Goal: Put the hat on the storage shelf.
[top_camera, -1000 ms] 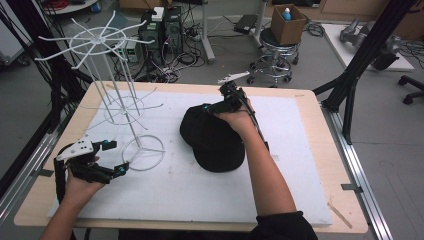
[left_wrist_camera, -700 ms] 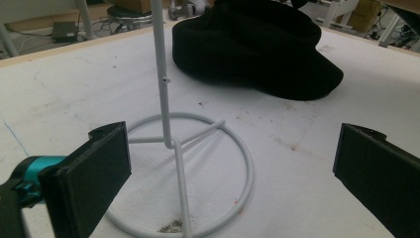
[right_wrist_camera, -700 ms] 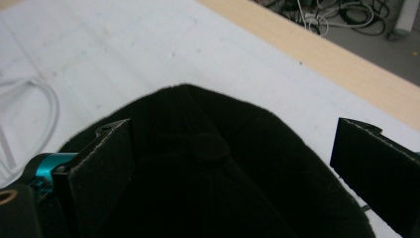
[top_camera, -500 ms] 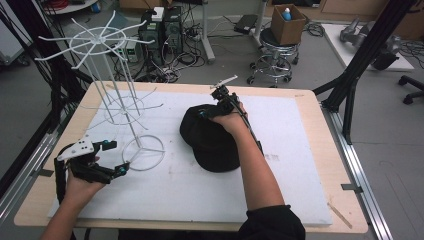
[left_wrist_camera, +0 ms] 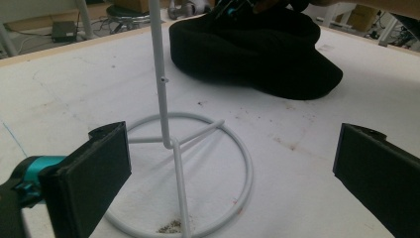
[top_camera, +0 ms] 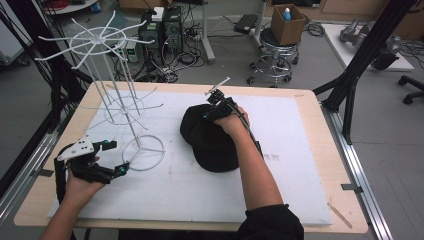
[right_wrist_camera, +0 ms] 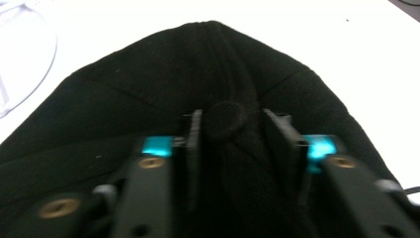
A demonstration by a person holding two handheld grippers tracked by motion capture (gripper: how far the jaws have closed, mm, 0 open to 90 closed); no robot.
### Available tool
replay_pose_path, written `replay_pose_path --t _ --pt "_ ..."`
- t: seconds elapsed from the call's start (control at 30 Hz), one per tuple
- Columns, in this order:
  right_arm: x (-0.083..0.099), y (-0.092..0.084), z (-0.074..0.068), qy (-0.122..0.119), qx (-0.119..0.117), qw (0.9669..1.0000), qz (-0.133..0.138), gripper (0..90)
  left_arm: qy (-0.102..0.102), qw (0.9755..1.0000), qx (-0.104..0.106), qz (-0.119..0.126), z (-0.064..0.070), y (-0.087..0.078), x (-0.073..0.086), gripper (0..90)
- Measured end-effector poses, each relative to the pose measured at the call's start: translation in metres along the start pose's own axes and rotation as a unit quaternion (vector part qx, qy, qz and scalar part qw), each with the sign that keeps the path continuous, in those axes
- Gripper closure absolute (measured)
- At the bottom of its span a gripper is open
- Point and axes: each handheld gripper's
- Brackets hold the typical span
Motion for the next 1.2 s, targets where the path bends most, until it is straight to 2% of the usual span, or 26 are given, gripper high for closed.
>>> replay_pose_path --t 0.17,0.37,0.4,0.5,0.67,0.8,0.87,0.97,1.1,1.2 --pt "0.000 -0.004 0.001 0.011 -0.009 0.9999 0.007 69.7 0.000 1.0000 0.000 0.000 0.000 0.000 0.000 1.7" --pt "-0.001 -0.017 0.002 0.020 -0.013 0.9990 0.038 70.3 -0.003 1.0000 0.001 0.002 0.000 0.000 0.000 1.7" --pt "-0.002 -0.025 0.001 0.011 -0.015 0.9980 0.060 70.3 -0.003 1.0000 0.002 0.002 0.000 0.000 0.000 1.7" --pt "-0.003 -0.032 0.001 0.007 -0.015 0.9972 0.073 70.4 -0.003 1.0000 0.002 0.003 0.000 0.000 0.000 1.7" --pt "-0.002 -0.056 0.004 0.014 -0.028 0.9926 0.117 70.4 -0.003 1.0000 0.002 0.002 0.001 0.000 0.000 1.7" --pt "0.000 -0.073 0.005 0.004 -0.020 0.9901 0.139 70.3 -0.001 1.0000 0.002 -0.001 0.000 0.000 0.000 1.7" --pt "-0.001 -0.080 0.003 -0.014 -0.012 0.9890 0.147 70.3 -0.002 1.0000 0.002 -0.001 0.000 0.000 0.000 1.7" --pt "-0.001 -0.091 0.001 -0.025 0.000 0.9868 0.160 70.3 -0.001 1.0000 0.003 -0.002 0.000 0.000 0.000 1.7" --pt "0.000 -0.102 0.000 -0.013 0.005 0.9835 0.180 69.6 -0.001 1.0000 0.002 -0.004 0.000 0.001 0.001 1.7" --pt "0.000 -0.109 -0.001 0.009 0.013 0.9812 0.192 68.6 -0.001 1.0000 0.001 -0.004 0.000 0.000 0.001 1.7"
Point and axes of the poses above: each handheld gripper's, and its own axes: y roughly forward along the jaws, x roughly out of its underside, z roughly to its right, and after that the axes turned 14 degrees about -y, right-handed
